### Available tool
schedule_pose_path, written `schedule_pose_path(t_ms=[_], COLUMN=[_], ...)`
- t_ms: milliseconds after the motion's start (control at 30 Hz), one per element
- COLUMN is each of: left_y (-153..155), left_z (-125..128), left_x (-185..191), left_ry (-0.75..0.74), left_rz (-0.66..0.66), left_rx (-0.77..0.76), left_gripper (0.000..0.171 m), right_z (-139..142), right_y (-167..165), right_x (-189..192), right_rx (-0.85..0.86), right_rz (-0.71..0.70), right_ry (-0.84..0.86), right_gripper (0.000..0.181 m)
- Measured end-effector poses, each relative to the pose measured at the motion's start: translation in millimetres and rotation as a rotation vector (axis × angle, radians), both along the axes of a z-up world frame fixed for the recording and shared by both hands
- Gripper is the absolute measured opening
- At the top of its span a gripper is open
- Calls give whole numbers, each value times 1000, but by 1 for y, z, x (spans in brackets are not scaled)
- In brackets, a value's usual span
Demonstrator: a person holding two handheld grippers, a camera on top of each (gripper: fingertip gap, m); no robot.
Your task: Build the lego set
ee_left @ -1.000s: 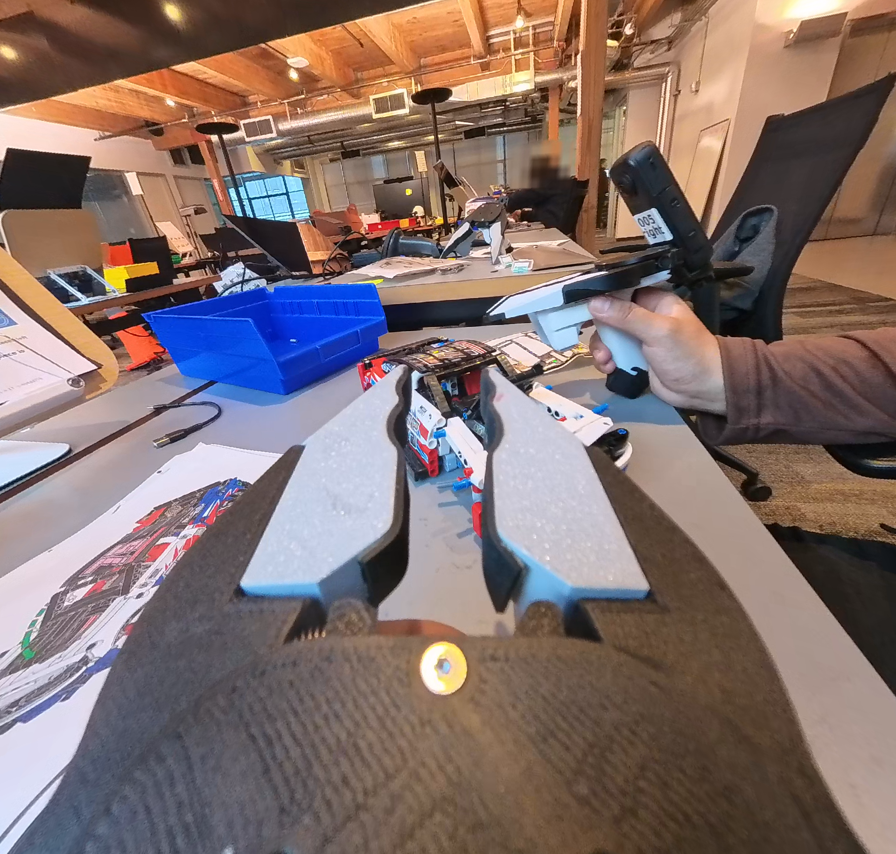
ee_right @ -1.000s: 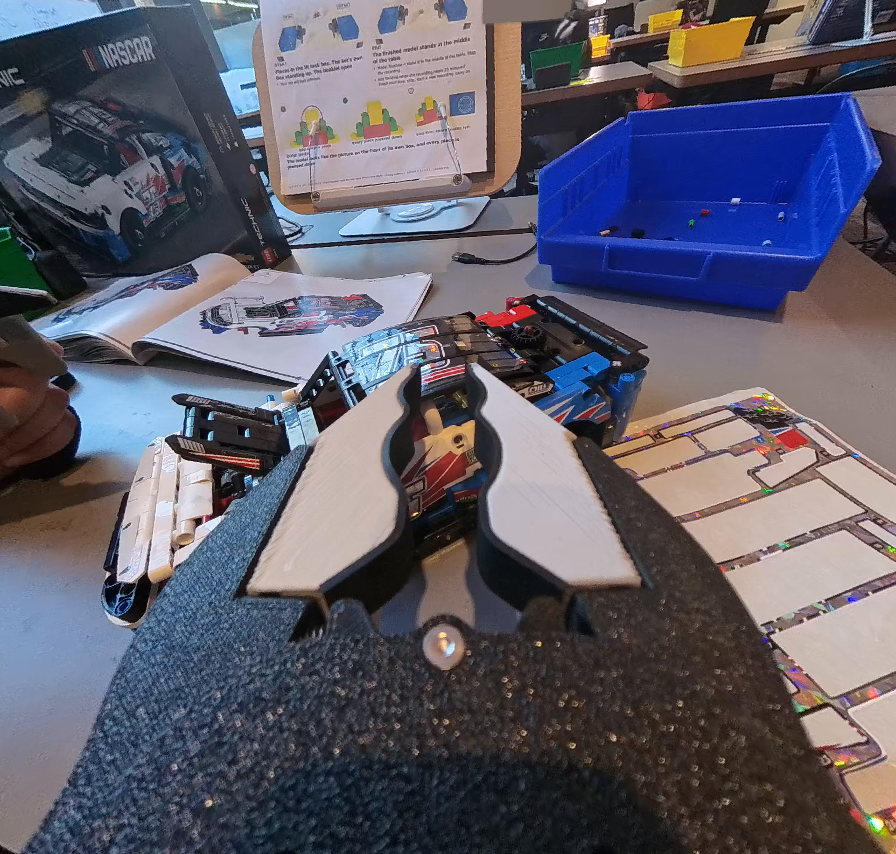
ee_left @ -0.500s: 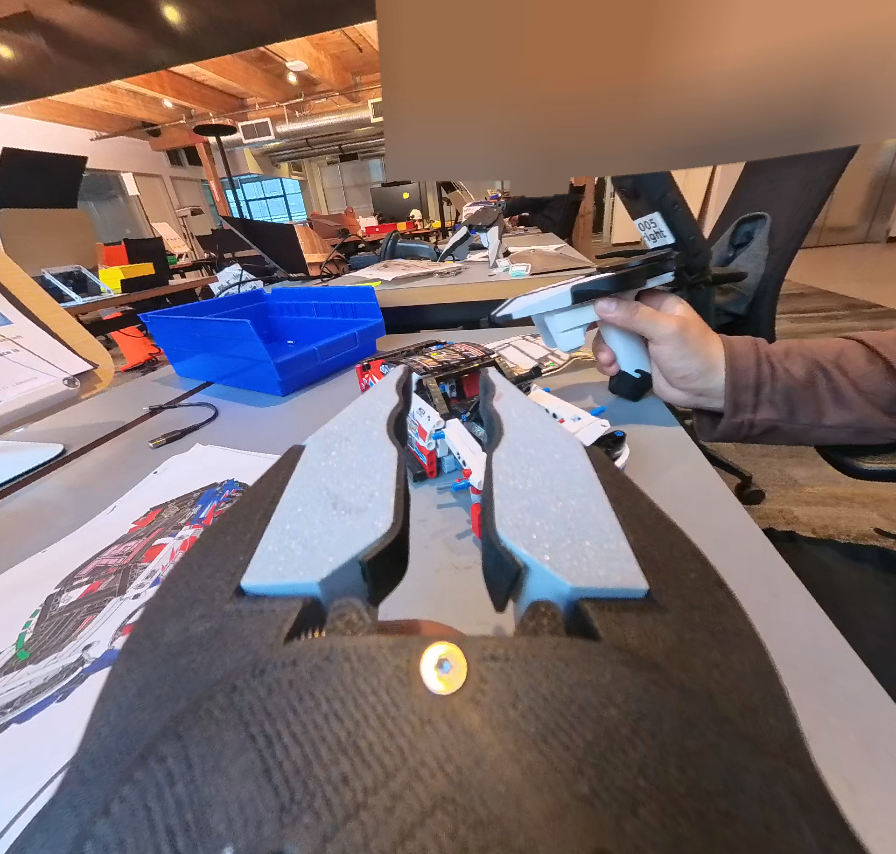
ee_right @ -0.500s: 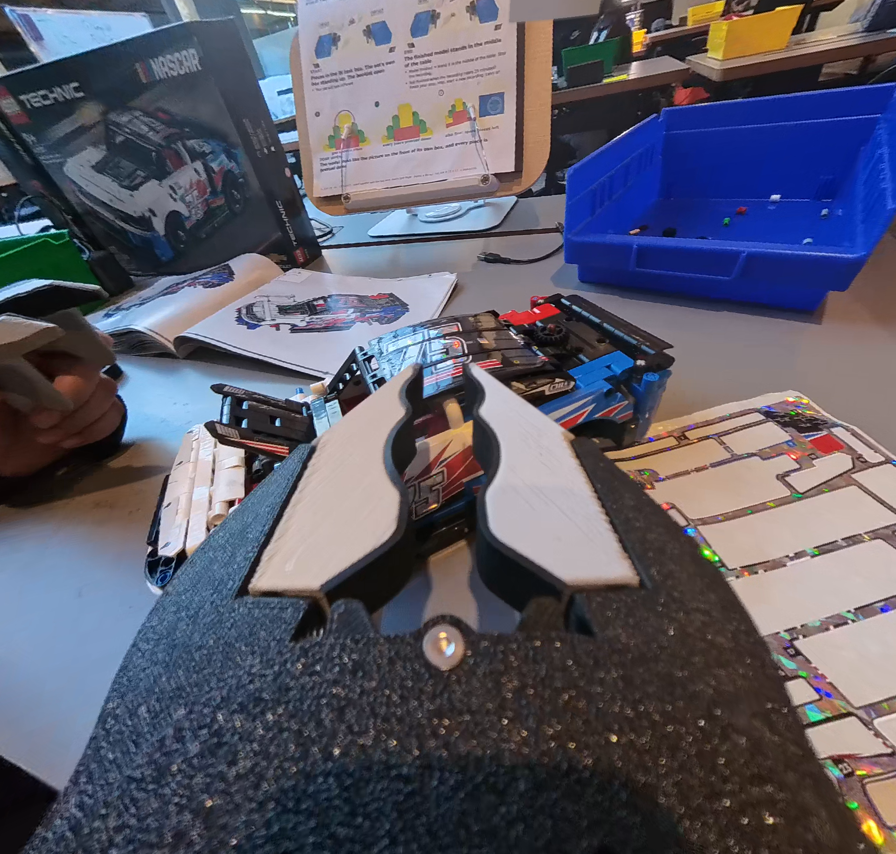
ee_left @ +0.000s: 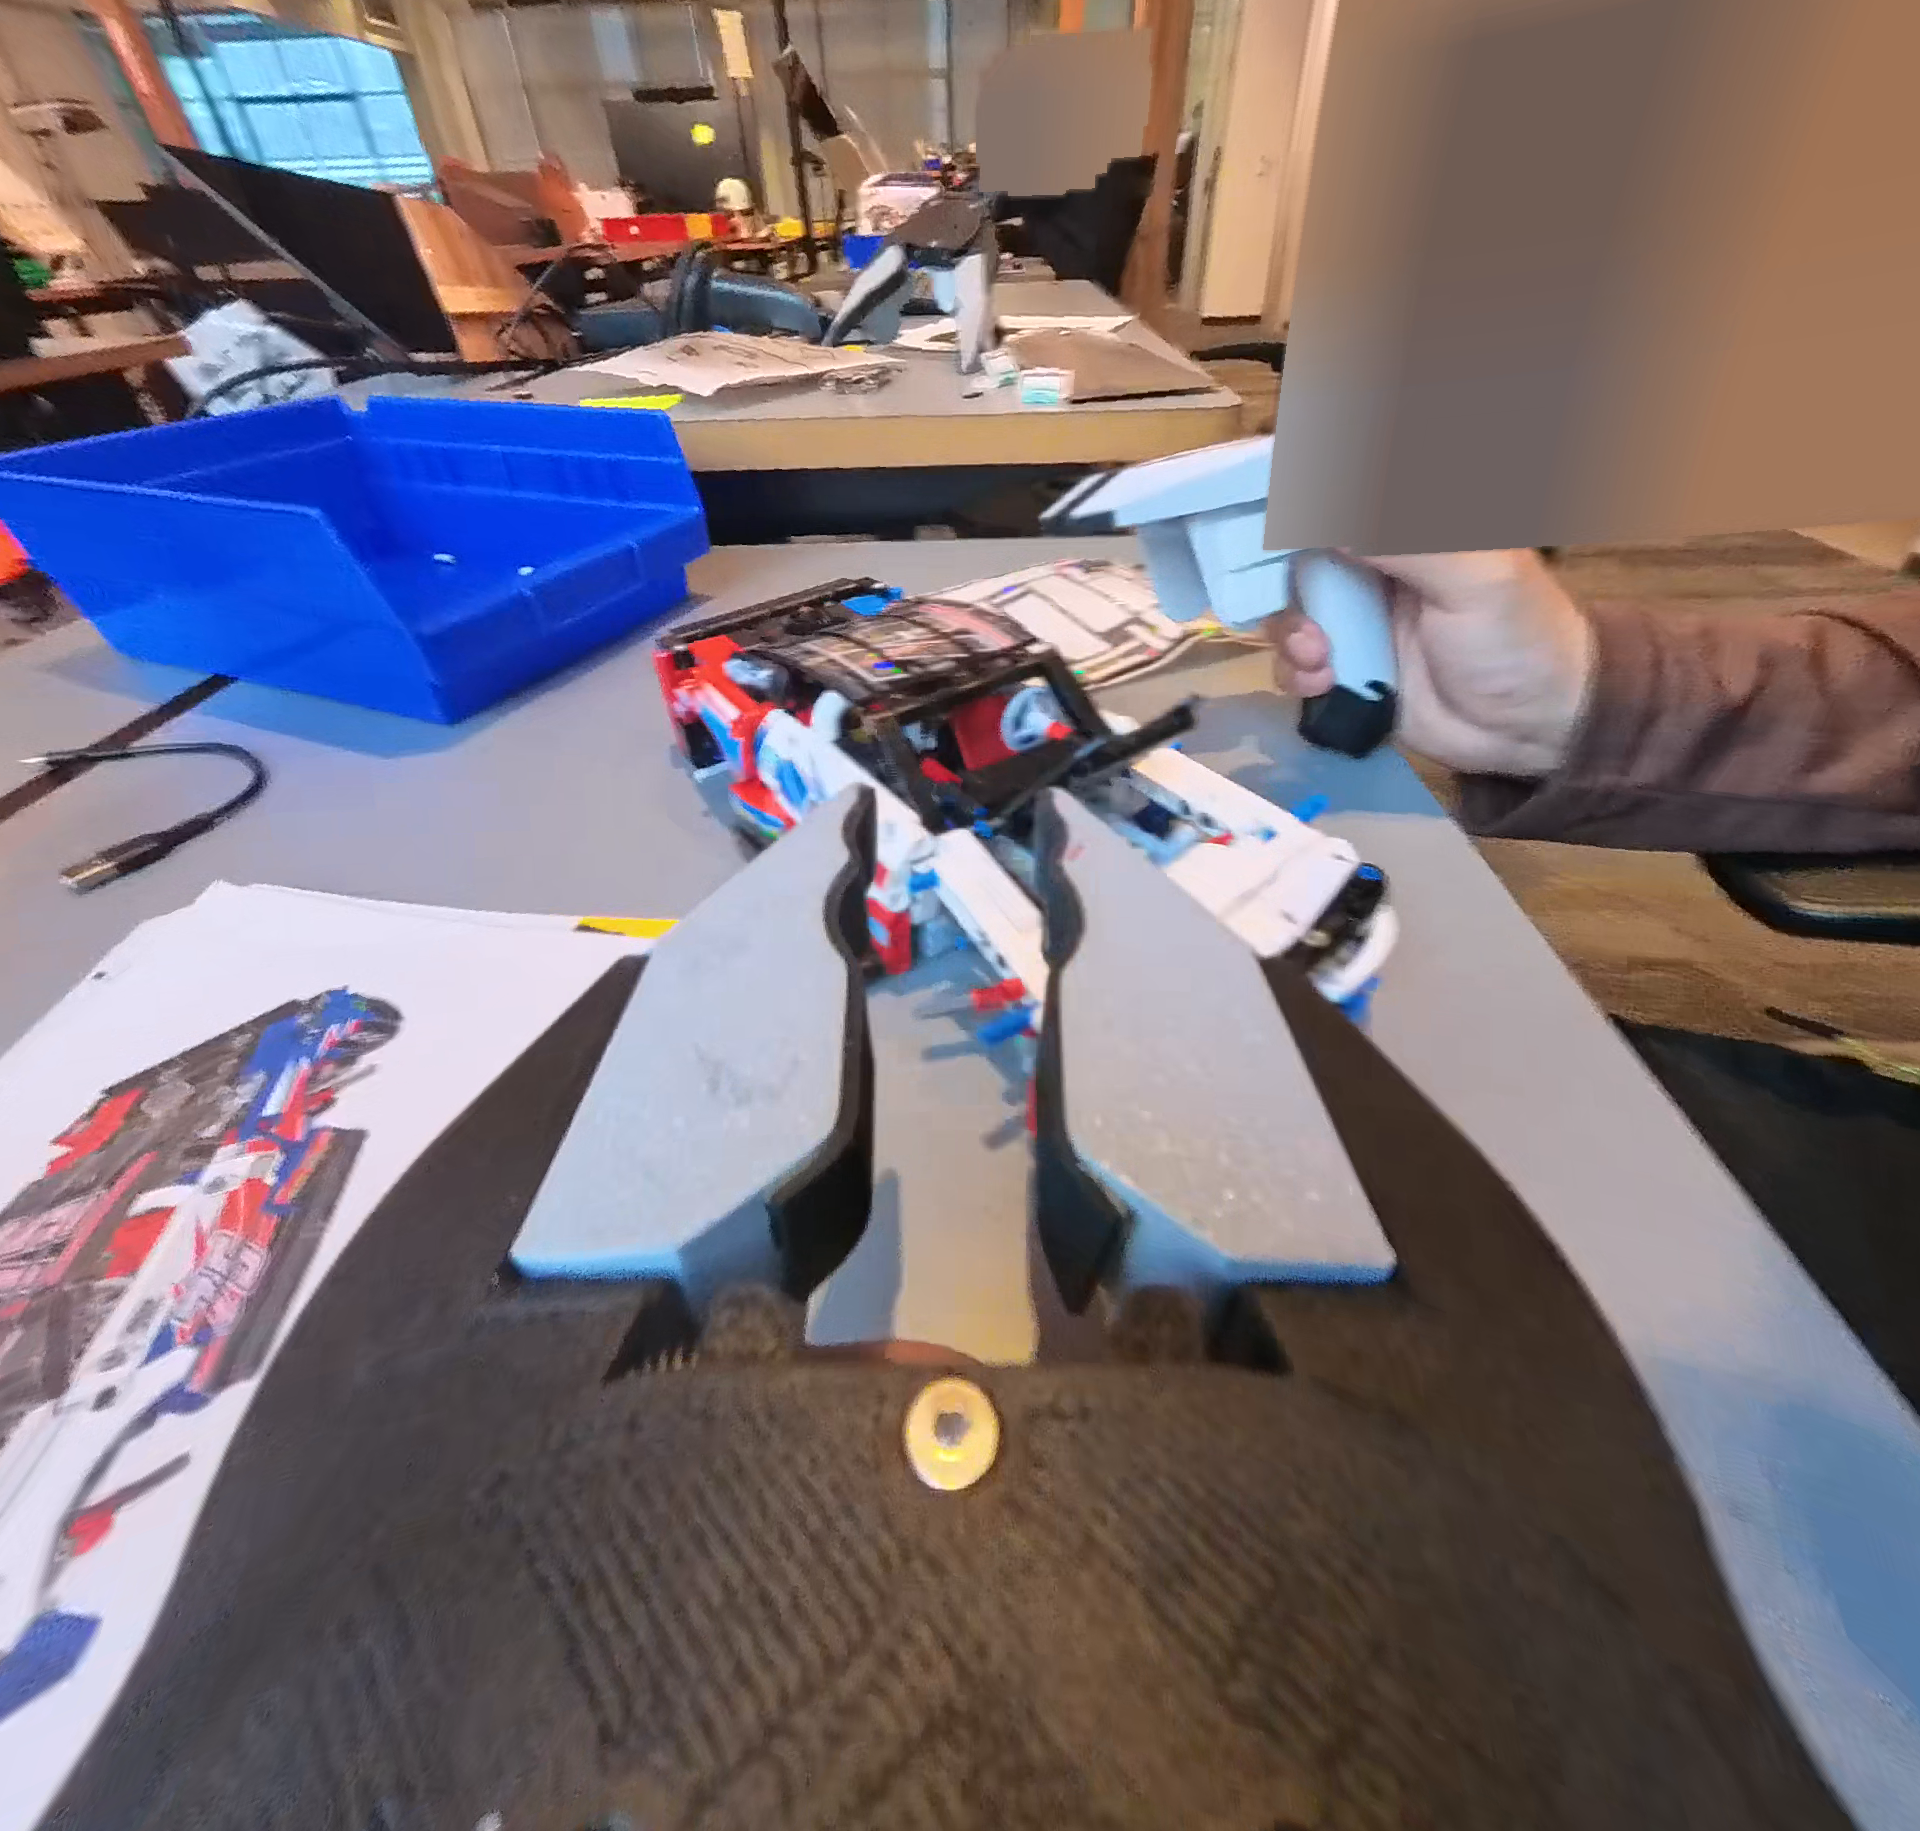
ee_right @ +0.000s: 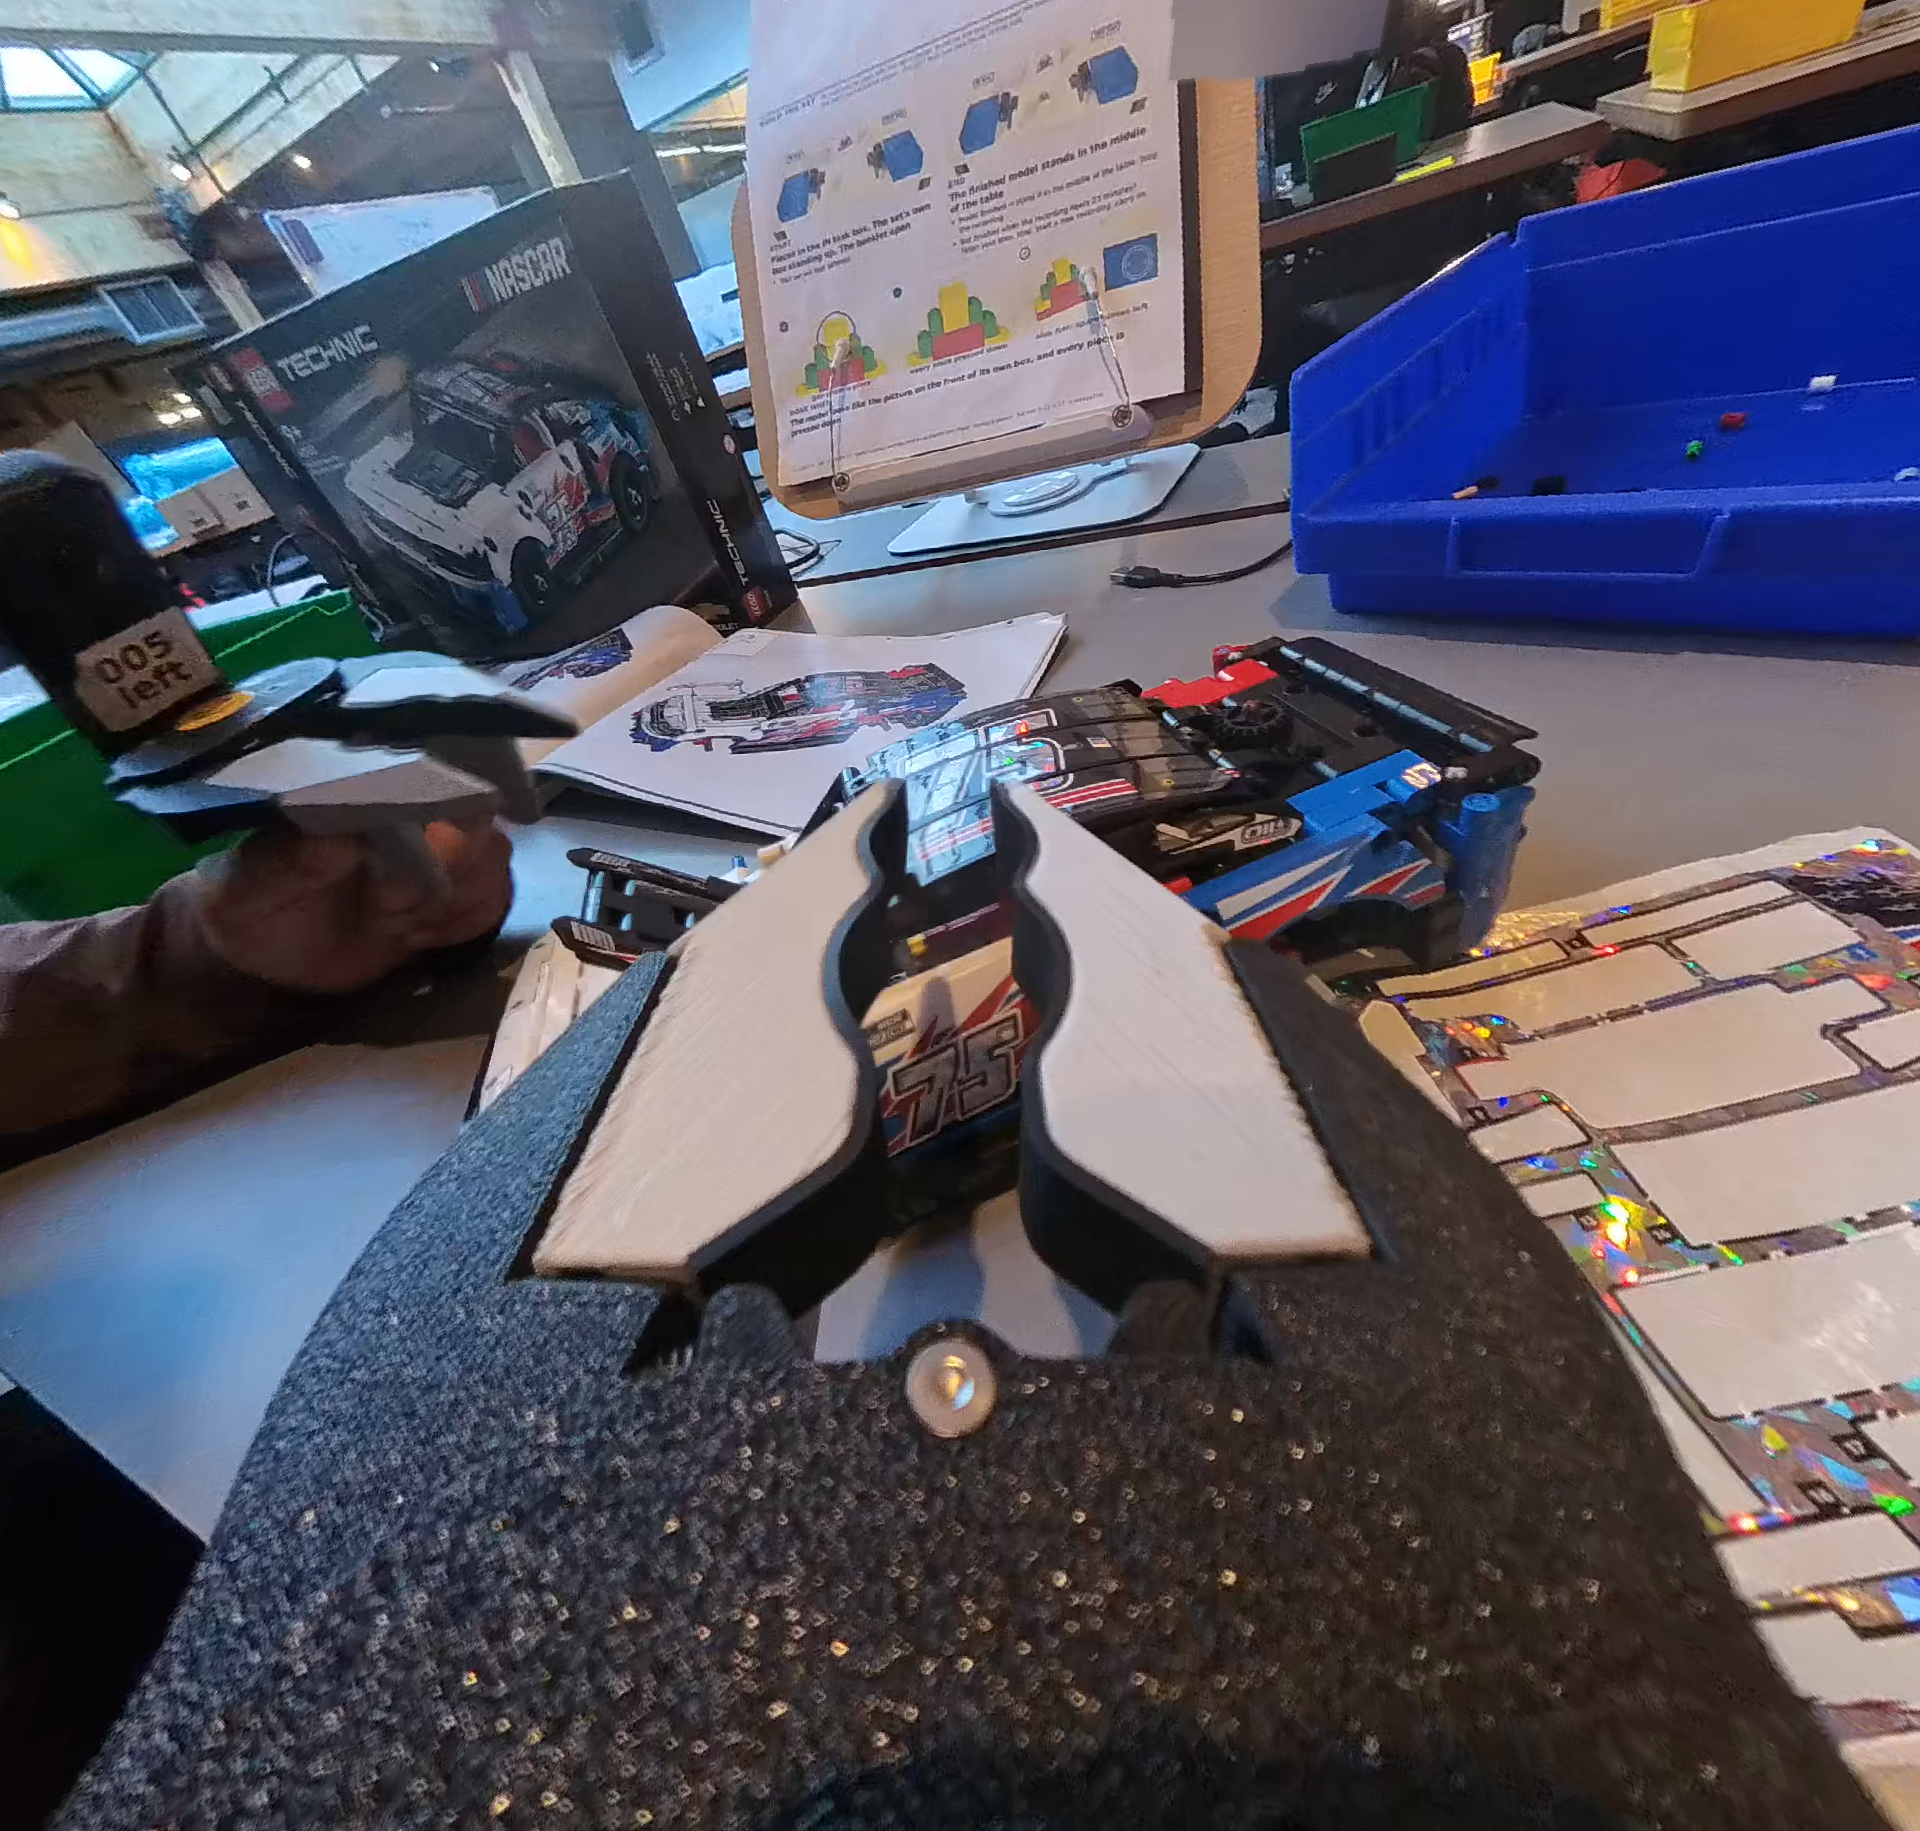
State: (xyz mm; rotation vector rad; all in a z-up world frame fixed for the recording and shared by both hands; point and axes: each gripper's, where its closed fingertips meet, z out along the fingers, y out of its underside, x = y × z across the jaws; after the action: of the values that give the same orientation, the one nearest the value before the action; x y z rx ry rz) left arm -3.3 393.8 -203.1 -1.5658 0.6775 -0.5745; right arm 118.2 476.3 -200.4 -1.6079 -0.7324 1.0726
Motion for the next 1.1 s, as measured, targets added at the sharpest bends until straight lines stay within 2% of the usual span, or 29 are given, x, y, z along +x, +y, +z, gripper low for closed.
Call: schedule_pose_path(t_ms=[67, 167, 333, 467, 567, 700, 833, 1000, 1100], left_y=[15, 33, 32, 18, 14, 3, -2, -2, -2], left_z=[-5, -29, -40, -52, -36, -37, -28, -11, 9], left_x=[-3, -10, -8, -13, -10, -2, 12, 22, 28], left_ry=[12, 93, 122, 176, 89, 111, 75, 49, 11], left_rz=[38, 117, 56, -23, -62, -120, -152, -143, -149], left_rx=[-42, -229, -389, -506, -516, -566, -538, -447, -354], left_gripper=[29, 31, 33, 34, 33, 40, 39, 40, 38], right_z=[-1, -3, -5, -7, -8, -14, -26, -6, -8], right_y=[-1, -2, -8, -10, -13, -23, -39, -71, -80], right_x=[-2, -5, -11, -13, -12, 0, 12, 7, -8], right_rx=[-1, 8, 8, 7, 17, 25, -4, 49, 59], right_rz=[6, 6, 43, 62, 64, 75, 96, 136, 133], right_ry=[-6, -32, -52, -65, -84, -133, -188, -139, -167], right_gripper=[16, 16, 16, 16, 16, 17, 20, 25, 20])
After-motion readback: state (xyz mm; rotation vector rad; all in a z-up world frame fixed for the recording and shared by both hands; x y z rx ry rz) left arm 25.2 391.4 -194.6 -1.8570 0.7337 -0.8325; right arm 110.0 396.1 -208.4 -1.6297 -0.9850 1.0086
